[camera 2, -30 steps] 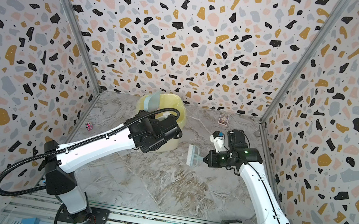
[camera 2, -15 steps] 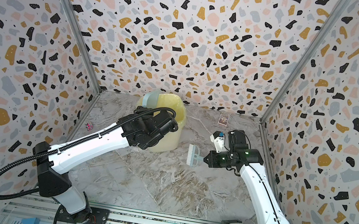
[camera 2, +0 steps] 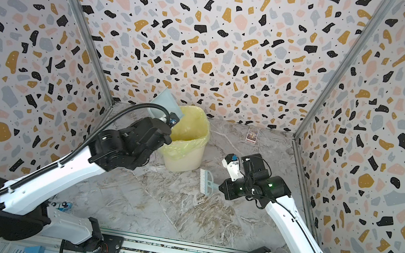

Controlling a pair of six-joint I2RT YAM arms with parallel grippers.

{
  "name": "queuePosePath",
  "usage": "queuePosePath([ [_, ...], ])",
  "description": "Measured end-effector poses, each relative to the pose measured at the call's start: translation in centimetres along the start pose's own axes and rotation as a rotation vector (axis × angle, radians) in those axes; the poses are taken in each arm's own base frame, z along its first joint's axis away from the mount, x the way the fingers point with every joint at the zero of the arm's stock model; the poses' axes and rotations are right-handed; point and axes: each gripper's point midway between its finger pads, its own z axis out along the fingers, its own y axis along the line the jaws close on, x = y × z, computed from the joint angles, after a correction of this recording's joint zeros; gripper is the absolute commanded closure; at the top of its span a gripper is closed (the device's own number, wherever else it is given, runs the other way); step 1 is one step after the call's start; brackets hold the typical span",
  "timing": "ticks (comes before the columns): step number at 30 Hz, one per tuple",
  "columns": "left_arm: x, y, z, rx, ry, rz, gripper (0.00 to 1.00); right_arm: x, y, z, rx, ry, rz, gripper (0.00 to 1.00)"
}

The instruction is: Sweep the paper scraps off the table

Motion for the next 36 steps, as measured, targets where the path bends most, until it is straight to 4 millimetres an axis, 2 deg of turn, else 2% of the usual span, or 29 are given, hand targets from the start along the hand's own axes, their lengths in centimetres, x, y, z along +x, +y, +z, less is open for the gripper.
queuePosePath([
  [4, 3.1, 2.4, -1.0, 0.036, -0.033, -0.271, 1.00, 1.7, 4.5, 1.0, -0.044, 0.018, -0.162, 1.00],
  [9, 7.7, 5.6, -0.5, -0.002, 0.014, -0.512, 1.00, 3.0, 9.8, 3.1, -0.068, 0.047, -0.379, 1.00],
  [14, 11.1, 6.3, 1.4, -0.027, 0.104, -0.604, 1.00, 1.6, 13.0, 7.4, -0.003, 0.073, -0.546, 1.00],
  [18, 13.3, 5.8, 3.1, -0.009, 0.175, -0.635, 1.00, -0.6, 14.4, 10.6, 0.071, 0.040, -0.652, 1.00],
  [24, 15.9, 7.1, 5.5, -0.008, 0.221, -0.735, 1.00, -5.1, 15.7, 13.9, 0.188, -0.066, -0.782, 1.00],
  [30, 16.2, 6.4, 6.8, 0.058, 0.215, -0.775, 1.00, -9.6, 17.0, 17.0, 0.295, -0.170, -0.897, 1.00],
  [36, 16.2, 5.4, 7.1, 0.103, 0.206, -0.775, 1.00, -11.8, 16.8, 21.1, 0.428, -0.210, -1.031, 1.00],
])
